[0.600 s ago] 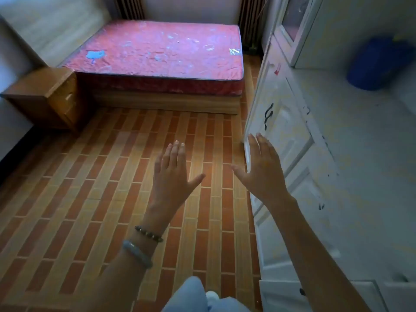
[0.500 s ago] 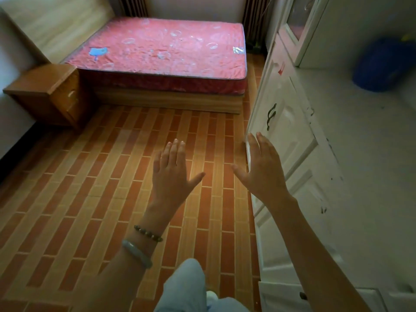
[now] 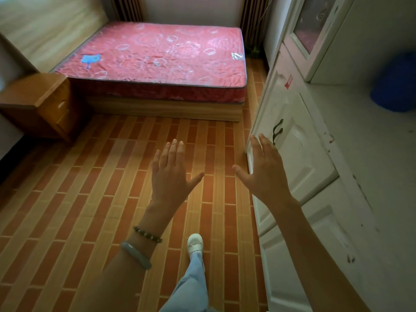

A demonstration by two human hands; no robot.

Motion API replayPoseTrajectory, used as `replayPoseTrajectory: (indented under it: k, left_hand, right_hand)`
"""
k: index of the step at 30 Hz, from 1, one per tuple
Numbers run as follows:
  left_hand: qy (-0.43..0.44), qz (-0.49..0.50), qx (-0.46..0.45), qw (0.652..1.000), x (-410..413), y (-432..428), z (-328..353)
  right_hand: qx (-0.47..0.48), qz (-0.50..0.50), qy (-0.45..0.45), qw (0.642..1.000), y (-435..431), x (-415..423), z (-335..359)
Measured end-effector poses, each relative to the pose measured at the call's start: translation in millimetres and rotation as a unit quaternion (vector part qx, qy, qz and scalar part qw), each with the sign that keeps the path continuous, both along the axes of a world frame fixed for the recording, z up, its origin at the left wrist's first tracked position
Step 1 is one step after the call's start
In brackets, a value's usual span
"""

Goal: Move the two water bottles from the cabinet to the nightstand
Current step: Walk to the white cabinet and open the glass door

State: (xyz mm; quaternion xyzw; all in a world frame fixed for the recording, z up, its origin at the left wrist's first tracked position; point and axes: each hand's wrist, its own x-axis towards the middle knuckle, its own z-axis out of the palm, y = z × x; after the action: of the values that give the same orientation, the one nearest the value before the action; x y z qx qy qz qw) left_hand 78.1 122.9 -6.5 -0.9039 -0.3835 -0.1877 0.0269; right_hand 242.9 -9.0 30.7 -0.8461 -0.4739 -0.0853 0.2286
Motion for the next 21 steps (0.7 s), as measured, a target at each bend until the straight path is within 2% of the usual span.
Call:
replayPoseTrajectory:
  k: [10, 21]
  left_hand:
    - [0.010, -0.045, -0.004, 0.999, 68, 132, 17]
    - [0.017, -0.055, -0.015, 0.998, 115, 218, 11]
  right_hand:
    - [-0.004, -0.017, -0.003, 1.000, 124, 56, 16]
    - [-0.007, -0.036, -0.009, 0.999, 199, 100, 18]
